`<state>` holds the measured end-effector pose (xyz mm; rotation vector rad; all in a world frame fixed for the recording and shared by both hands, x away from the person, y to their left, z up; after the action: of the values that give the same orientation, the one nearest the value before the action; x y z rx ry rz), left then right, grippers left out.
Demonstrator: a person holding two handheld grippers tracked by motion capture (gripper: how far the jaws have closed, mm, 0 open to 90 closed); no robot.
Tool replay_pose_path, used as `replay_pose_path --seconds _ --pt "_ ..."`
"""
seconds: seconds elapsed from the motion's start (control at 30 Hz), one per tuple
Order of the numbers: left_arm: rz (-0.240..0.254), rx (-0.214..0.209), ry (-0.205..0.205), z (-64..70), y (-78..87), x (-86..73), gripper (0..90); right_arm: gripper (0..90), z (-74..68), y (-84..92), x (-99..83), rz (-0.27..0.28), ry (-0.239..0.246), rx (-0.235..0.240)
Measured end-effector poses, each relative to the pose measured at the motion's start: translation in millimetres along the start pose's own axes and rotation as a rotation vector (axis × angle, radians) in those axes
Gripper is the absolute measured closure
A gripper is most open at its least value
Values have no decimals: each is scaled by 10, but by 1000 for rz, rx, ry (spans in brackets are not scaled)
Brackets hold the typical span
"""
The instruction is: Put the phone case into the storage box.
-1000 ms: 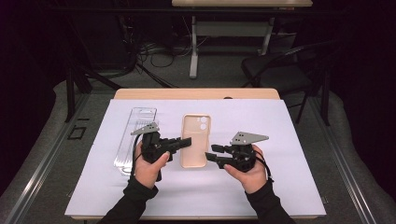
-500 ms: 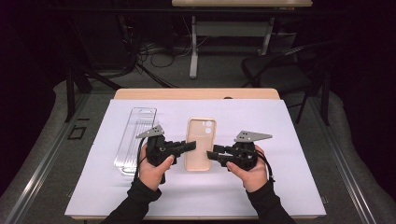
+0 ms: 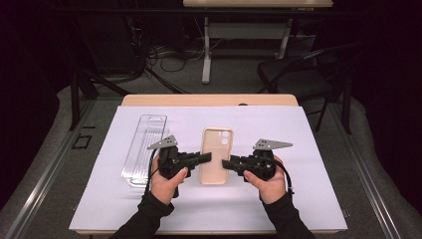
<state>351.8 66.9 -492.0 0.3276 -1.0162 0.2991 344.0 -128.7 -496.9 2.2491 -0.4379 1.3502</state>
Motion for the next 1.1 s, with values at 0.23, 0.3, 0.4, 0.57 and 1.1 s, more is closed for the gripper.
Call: replay_pose_path --seconds 0.23,0.3,0.4,0.57,1.1 --pt "1 -2 -2 5 -6 -12 811 723 8 4 -3 -1 -15 6" --pt "0 -2 -4 5 -7 -18 811 731 17 6 -5 -2 -15 6" --pt "-1 -1 -3 7 -13 -22 811 738 25 6 -10 -3 -25 9" --pt "1 -4 -5 11 -15 -24 811 749 32 8 -13 -2 -39 12" --pt "1 -7 -10 20 -24 -32 811 772 38 3 -22 -4 -58 20"
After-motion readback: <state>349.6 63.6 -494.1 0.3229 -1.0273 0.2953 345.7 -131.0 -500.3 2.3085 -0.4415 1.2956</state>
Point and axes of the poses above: each handheld gripper's, and its own axes: y roughly backward along the jaws, x roughly out of its top, z roughly to its right, the point moved 5 cm from there along -y, roughly forward along the jaws, and after that the axes turned 7 degrees about z, right-handed, at the moved point
